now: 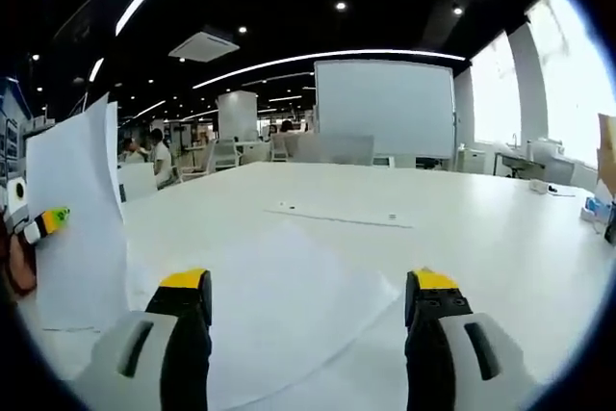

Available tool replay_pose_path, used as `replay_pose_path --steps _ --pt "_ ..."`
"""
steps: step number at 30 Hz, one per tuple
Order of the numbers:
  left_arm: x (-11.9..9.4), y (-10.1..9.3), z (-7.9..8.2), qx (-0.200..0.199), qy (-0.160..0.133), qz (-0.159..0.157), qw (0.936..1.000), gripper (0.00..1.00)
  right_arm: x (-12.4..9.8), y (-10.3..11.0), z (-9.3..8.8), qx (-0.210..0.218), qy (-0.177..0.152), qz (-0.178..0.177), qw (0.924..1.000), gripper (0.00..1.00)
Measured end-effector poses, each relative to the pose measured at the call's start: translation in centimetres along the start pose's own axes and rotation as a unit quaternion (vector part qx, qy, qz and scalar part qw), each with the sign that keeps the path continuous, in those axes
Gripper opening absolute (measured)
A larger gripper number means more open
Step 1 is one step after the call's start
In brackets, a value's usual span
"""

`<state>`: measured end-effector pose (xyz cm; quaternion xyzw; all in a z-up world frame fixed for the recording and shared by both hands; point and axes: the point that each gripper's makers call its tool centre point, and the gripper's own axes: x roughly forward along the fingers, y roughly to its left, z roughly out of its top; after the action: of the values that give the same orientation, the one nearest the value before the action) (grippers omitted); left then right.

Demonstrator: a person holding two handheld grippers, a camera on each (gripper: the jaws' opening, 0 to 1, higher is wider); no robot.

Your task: Organize the stack of printing papers by aligning and flattening the scattered papers on the table

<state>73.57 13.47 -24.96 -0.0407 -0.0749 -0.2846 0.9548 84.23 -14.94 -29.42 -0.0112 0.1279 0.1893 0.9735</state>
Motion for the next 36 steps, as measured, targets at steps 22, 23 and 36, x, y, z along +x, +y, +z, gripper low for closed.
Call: replay_pose_path --steps 22,23,36 --pt "-0.1 0.0 0.0 -0.001 0.001 0.001 1.0 0.1 1.9 -2.4 -1.2 0.024 0.016 -0.012 0.9995 0.75" --pt "-0.1 0.0 0.0 -0.001 0.001 0.001 1.0 0.1 2.0 -2.5 -1.2 0.025 0.017 -0.013 0.9995 0.75" --pt "-0.1 0.0 0.0 -0.001 0.001 0.001 1.0 0.1 2.8 -3.0 -1.7 0.04 0.028 -0.009 0.9988 0.74"
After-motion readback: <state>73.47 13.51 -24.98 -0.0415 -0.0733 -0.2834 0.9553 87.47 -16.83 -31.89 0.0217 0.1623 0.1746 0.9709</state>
